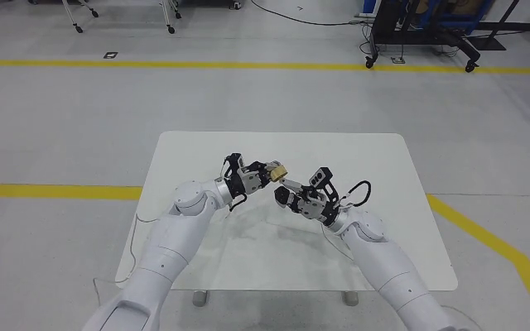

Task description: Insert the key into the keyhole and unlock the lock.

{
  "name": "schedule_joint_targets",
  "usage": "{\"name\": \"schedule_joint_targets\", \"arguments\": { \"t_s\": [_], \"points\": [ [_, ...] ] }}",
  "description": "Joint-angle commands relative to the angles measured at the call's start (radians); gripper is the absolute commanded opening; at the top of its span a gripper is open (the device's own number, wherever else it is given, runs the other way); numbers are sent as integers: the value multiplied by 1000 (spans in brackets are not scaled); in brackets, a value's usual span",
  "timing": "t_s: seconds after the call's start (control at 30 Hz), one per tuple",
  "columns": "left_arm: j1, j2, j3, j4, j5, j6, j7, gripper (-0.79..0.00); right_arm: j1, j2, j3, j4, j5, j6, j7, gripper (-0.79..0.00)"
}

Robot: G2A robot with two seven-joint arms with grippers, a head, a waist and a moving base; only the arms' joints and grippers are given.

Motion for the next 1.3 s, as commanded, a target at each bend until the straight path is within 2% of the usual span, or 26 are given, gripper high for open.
{"name": "schedule_joint_targets", "arguments": {
  "t_s": [0.0, 0.2, 0.27, 0.3, 0.33, 0.37, 0.4, 0.73, 1.0, 1.27],
  "points": [
    [0, 0, 0, 0, 1, -2, -2, -785, 5, -2, -1, 8, 14, 3, 14, -496],
    [-2, 1, 2, 1, 1, -6, -10, -785, 19, -9, -7, 35, 39, 16, 23, -551],
    [-2, 2, 3, 1, -1, -4, -10, -785, 24, -11, -9, 46, 44, 19, 25, -619],
    [-2, 2, 3, 1, -1, -2, -10, -785, 26, -13, -12, 50, 48, 23, 25, -677],
    [-3, 2, 5, 1, 0, -1, -10, -785, 27, -15, -13, 54, 59, 30, 28, -693],
    [-3, 1, 6, 2, 0, 0, -11, -785, 30, -16, -14, 59, 60, 32, 28, -767],
    [-4, 1, 7, 2, 0, 0, -13, -785, 33, -17, -15, 64, 58, 32, 27, -782],
    [-3, 2, 15, -1, 15, -25, -6, -785, 39, -28, -22, 80, 94, 64, 9, -785],
    [22, 5, 18, -37, 93, -137, 68, -785, 44, -51, -36, 118, 267, 187, 24, -785],
    [55, 10, 13, -82, 178, -264, 161, -785, 70, -66, -31, 185, 400, 307, 128, -785]
  ]
}}
